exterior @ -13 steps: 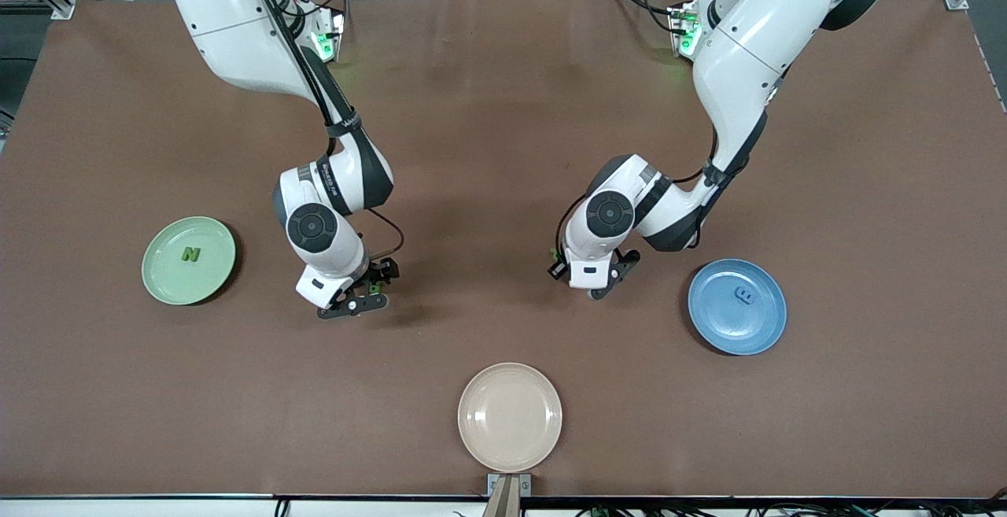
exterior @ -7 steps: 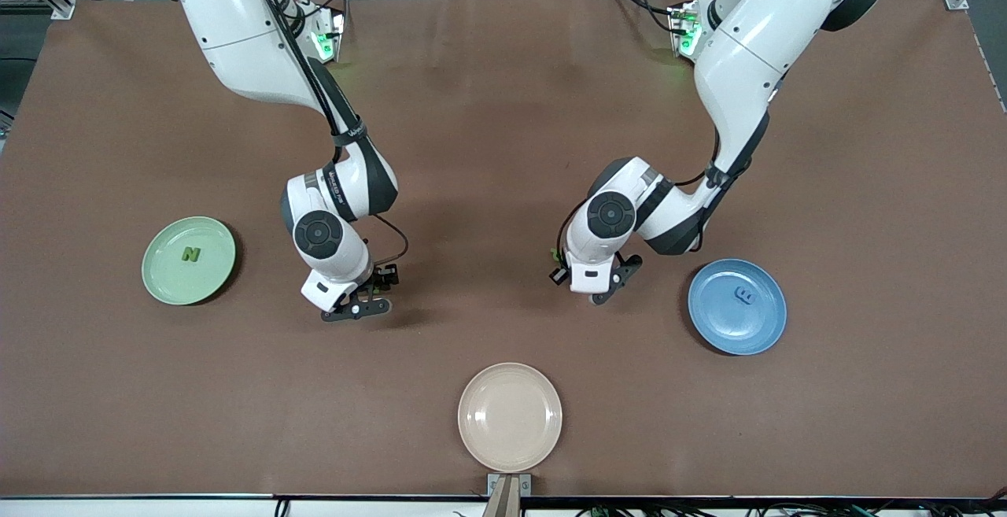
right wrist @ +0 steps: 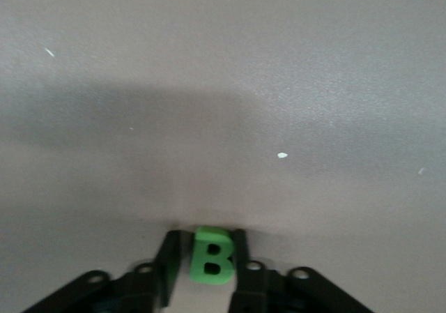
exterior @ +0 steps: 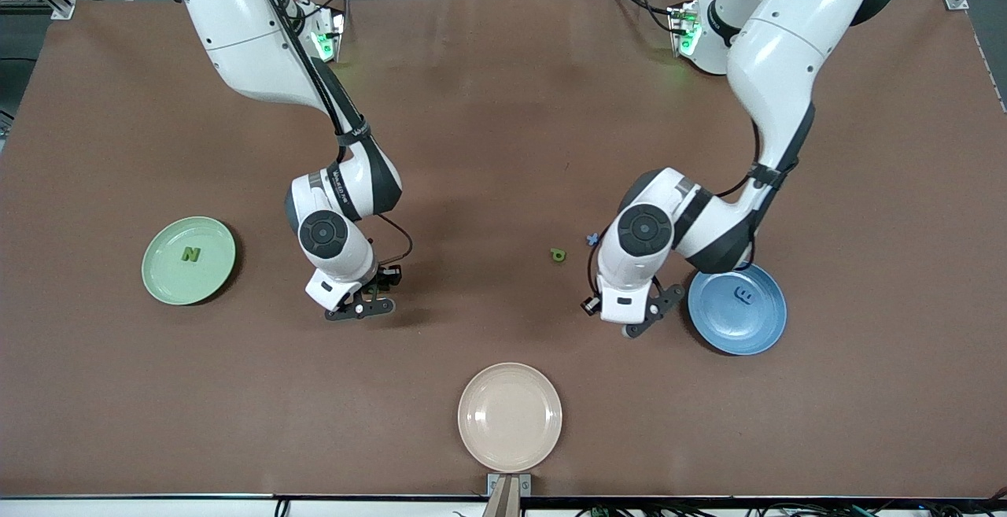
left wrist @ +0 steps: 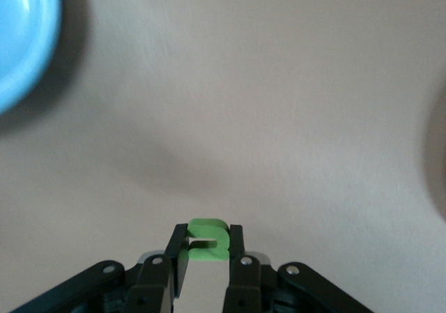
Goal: Sort upper and lower case letters into plates
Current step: 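Drop the B on the green plate while the left gripper drops n on blue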
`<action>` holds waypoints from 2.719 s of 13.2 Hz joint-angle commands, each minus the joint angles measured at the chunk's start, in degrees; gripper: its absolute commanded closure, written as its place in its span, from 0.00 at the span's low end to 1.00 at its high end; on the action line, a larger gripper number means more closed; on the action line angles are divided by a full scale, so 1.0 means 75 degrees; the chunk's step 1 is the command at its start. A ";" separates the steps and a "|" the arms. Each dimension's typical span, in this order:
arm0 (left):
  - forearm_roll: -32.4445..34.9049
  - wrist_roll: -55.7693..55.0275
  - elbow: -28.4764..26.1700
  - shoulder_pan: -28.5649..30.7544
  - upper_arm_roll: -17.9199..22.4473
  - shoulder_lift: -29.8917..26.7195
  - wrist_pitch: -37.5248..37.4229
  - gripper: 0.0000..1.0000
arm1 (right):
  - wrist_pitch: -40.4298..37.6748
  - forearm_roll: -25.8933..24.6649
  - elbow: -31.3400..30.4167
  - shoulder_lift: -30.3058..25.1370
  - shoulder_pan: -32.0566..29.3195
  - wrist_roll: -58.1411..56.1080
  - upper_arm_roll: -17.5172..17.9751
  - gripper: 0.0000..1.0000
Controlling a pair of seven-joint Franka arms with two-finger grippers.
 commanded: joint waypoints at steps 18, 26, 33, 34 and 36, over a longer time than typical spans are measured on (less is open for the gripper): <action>0.0165 0.4934 -0.0029 0.2129 0.0051 -0.0442 -0.0771 1.00 | -0.4175 -0.0488 0.0125 -0.2488 -0.2944 -0.3658 -0.0288 0.93; 0.0060 0.4865 -0.0403 0.2364 0.0051 -0.0113 -0.0619 0.62 | -0.1015 -0.0500 -0.2264 -0.2523 -0.4434 -0.5127 -0.0288 0.90; 0.0072 0.4795 -0.0838 0.2388 -0.0054 -0.0393 -0.0712 0.00 | 0.0301 -0.0488 -0.3052 -0.2231 -0.4564 -0.5103 -0.0277 0.87; 0.0048 0.4714 -0.0850 0.2365 -0.0171 -0.0557 -0.0794 0.00 | 0.0371 -0.0488 -0.3017 -0.2126 -0.4575 -0.5103 -0.0277 0.86; 0.0071 0.3688 -0.0815 0.2318 -0.0720 -0.0699 -0.1238 0.00 | 0.0698 -0.0488 -0.3017 -0.1961 -0.4564 -0.5103 -0.0277 0.83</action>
